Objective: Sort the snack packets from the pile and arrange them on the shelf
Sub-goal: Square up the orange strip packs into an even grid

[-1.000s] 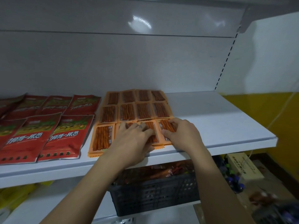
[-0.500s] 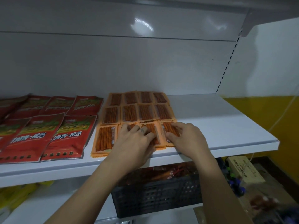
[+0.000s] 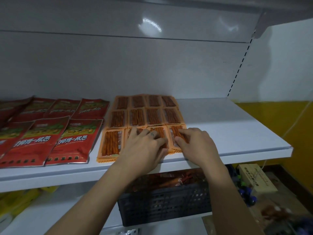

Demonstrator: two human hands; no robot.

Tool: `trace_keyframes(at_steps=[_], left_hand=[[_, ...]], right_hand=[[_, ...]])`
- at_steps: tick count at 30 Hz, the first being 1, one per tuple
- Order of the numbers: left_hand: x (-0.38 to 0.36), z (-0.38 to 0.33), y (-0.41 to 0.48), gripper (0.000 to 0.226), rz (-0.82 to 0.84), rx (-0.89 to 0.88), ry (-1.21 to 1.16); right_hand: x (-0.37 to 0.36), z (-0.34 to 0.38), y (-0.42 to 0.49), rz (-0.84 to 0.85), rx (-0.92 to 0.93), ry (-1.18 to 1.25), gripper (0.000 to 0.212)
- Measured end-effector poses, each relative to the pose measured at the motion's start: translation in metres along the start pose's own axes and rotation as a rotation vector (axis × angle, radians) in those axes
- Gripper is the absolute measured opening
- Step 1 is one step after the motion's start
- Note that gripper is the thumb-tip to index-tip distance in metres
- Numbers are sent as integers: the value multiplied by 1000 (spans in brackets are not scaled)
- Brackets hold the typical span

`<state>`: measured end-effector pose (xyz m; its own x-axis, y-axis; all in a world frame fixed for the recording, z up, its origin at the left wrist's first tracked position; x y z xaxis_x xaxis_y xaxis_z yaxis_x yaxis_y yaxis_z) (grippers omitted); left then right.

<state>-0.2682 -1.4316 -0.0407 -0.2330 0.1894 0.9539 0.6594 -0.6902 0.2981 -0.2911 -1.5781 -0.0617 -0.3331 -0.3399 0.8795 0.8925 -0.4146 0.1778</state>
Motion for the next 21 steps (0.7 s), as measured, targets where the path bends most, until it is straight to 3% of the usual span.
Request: trace_keyframes(at_steps=[9,16,21], left_hand=[[3,7,-4,47,-4,36,-38],[18,59,-33,45,-16,186,-67],[16,105,-68,48,61,324,-45]], right_hand=[[2,13,0,16,68,13,47],[0,70,-14,32,305,-19,45],[-23,111,-28,134,435,-71,50]])
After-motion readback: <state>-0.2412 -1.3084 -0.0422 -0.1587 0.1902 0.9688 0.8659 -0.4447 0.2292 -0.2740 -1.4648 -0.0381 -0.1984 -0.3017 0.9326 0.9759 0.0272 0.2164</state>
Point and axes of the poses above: each hand's wrist, its own y-axis towards the middle knuckle, its own x-axis out of the back of the hand, z = x × y, the point moved 9 cm from there along y, towards the middle knuckle, and after that the axes turned 3 degrees about -z, right-handed, at the moved point
